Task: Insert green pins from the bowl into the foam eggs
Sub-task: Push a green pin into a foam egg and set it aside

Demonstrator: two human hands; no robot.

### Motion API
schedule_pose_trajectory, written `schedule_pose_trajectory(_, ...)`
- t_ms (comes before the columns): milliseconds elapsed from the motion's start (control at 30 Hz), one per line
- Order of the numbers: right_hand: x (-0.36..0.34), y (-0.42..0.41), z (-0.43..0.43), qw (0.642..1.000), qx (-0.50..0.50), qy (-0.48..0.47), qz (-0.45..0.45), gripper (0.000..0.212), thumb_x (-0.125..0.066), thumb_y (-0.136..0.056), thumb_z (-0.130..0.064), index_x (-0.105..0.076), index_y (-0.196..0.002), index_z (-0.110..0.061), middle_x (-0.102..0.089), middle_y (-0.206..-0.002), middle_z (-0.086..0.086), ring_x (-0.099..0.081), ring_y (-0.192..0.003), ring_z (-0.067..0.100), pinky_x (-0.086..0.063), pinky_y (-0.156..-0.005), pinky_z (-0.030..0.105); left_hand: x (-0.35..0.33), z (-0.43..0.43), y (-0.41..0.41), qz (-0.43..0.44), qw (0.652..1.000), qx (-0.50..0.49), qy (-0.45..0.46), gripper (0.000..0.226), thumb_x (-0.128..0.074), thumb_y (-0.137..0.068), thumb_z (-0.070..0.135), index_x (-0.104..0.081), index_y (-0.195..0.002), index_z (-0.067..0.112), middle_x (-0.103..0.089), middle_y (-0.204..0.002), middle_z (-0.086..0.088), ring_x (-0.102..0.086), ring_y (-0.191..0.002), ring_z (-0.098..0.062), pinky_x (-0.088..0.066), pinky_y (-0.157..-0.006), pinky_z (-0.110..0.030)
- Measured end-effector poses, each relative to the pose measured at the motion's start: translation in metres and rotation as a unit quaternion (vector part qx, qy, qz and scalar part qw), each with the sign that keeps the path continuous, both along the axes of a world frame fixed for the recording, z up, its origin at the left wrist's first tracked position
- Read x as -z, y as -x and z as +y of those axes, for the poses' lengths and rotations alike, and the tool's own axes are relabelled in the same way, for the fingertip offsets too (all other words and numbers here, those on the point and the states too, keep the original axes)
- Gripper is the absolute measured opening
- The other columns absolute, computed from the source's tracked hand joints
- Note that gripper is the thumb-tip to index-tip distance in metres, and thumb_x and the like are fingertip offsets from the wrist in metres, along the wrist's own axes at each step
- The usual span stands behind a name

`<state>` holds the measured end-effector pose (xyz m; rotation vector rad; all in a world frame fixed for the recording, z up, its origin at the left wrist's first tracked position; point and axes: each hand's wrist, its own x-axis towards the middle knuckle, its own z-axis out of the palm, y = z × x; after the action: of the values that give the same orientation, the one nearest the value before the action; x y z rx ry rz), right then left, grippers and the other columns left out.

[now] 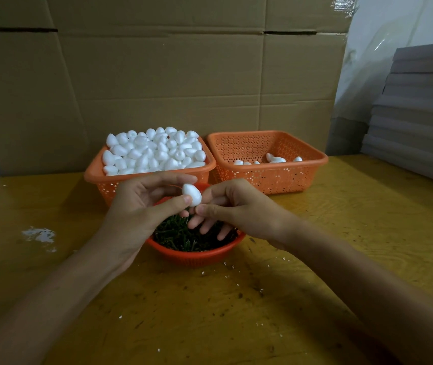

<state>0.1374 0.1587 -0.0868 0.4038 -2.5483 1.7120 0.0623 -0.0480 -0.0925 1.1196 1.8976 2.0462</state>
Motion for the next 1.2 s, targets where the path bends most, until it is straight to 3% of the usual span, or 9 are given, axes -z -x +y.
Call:
schedule_pose_trajectory(133, 0.002, 0.001, -0.003, 1.0, 0.01, -0.029, 0.008, 0.02, -0.059, -0.105, -0.014, -0.07, -0.115, -0.001, -0.08, -0.106, 0.007, -0.076, -0.089, 0.019, -0.057, -0.062, 0.02, 0.001, 0.0, 0.001, 0.024, 0.999, -0.001, 0.022, 0.033, -0.09, -0.075, 0.021, -0.081, -0.107, 0.028, -0.079, -0.102, -0.01, -0.075, -0.082, -0.017, -0.059, -0.084, -0.026)
schedule_pose_trajectory(233, 0.004, 0.003, -0.004, 0.999, 0.013, -0.045, 0.017, 0.019, -0.06, -0.105, -0.013, -0.071, -0.114, -0.002, -0.08, -0.106, 0.005, -0.077, -0.089, 0.019, -0.057, -0.061, 0.02, 0.0, 0.0, 0.001, 0.027, 0.999, 0.0, 0.03, 0.034, -0.083, -0.073, 0.034, -0.081, -0.107, 0.029, -0.079, -0.101, -0.009, -0.075, -0.085, -0.017, -0.056, -0.091, -0.034)
schedule_pose_trajectory(367, 0.005, 0.003, -0.004, 0.999, 0.016, -0.045, 0.022, 0.018, -0.06, -0.105, -0.013, -0.071, -0.114, -0.002, -0.08, -0.105, 0.006, -0.077, -0.087, 0.017, -0.057, -0.061, 0.02, 0.001, 0.0, 0.0, 0.026, 0.999, 0.001, 0.03, 0.035, -0.083, -0.073, 0.036, -0.081, -0.106, 0.029, -0.079, -0.101, -0.01, -0.076, -0.085, -0.018, -0.054, -0.096, -0.039)
schedule_pose_trajectory(633, 0.004, 0.003, -0.002, 0.999, 0.018, -0.015, 0.025, 0.019, -0.059, -0.104, -0.009, -0.068, -0.117, 0.002, -0.078, -0.11, 0.014, -0.076, -0.093, 0.028, -0.06, -0.063, 0.026, 0.004, 0.004, 0.0, 0.03, 0.999, -0.005, -0.016, 0.038, -0.082, -0.076, 0.013, -0.077, -0.11, 0.03, -0.076, -0.109, -0.009, -0.073, -0.107, -0.022, -0.061, -0.082, -0.028)
schedule_pose_trajectory(767, 0.004, 0.003, -0.001, 0.999, 0.026, 0.018, 0.039, 0.018, -0.06, -0.104, -0.008, -0.069, -0.115, 0.002, -0.077, -0.109, 0.013, -0.075, -0.09, 0.026, -0.062, -0.062, 0.028, 0.006, 0.006, -0.001, 0.039, 0.999, -0.019, -0.022, 0.046, -0.083, -0.076, 0.011, -0.072, -0.117, 0.027, -0.074, -0.107, -0.007, -0.074, -0.104, -0.019, -0.06, -0.077, -0.026)
schedule_pose_trajectory(867, 0.003, 0.004, 0.001, 0.99, 0.073, 0.105, 0.057, 0.014, -0.062, -0.102, -0.007, -0.07, -0.111, 0.0, -0.078, -0.102, 0.009, -0.076, -0.088, 0.024, -0.065, -0.065, 0.033, 0.009, 0.008, -0.002, 0.056, 0.998, -0.033, -0.003, 0.054, -0.086, -0.08, 0.001, -0.066, -0.124, 0.024, -0.07, -0.099, -0.002, -0.07, -0.088, -0.019, -0.06, -0.067, -0.028)
schedule_pose_trajectory(1000, -0.001, 0.007, 0.022, 0.958, 0.212, 0.153, 0.118, 0.012, -0.064, -0.101, -0.009, -0.073, -0.108, -0.005, -0.078, -0.099, 0.009, -0.076, -0.082, 0.02, -0.062, -0.061, 0.03, 0.014, 0.009, -0.005, 0.155, 0.985, -0.036, 0.073, 0.041, -0.084, -0.083, 0.005, -0.069, -0.114, 0.027, -0.068, -0.095, 0.003, -0.069, -0.089, -0.014, -0.061, -0.07, -0.029)
schedule_pose_trajectory(1133, 0.002, 0.008, 0.056, 0.912, 0.364, 0.146, 0.121, 0.013, -0.068, -0.099, -0.01, -0.076, -0.109, -0.007, -0.078, -0.096, 0.01, -0.077, -0.082, 0.026, -0.062, -0.063, 0.032, 0.02, 0.011, -0.011, 0.338, 0.926, -0.043, 0.161, 0.01, -0.075, -0.089, 0.029, -0.076, -0.099, 0.027, -0.068, -0.097, 0.014, -0.068, -0.098, -0.014, -0.058, -0.08, -0.037)
schedule_pose_trajectory(1200, 0.004, 0.009, 0.07, 0.898, 0.405, 0.14, 0.103, 0.013, -0.069, -0.098, -0.009, -0.077, -0.108, -0.007, -0.078, -0.104, 0.01, -0.077, -0.084, 0.029, -0.065, -0.068, 0.038, 0.022, 0.011, -0.013, 0.385, 0.902, -0.034, 0.191, 0.017, -0.065, -0.096, 0.037, -0.077, -0.095, 0.026, -0.067, -0.098, 0.018, -0.066, -0.099, -0.012, -0.054, -0.083, -0.039)
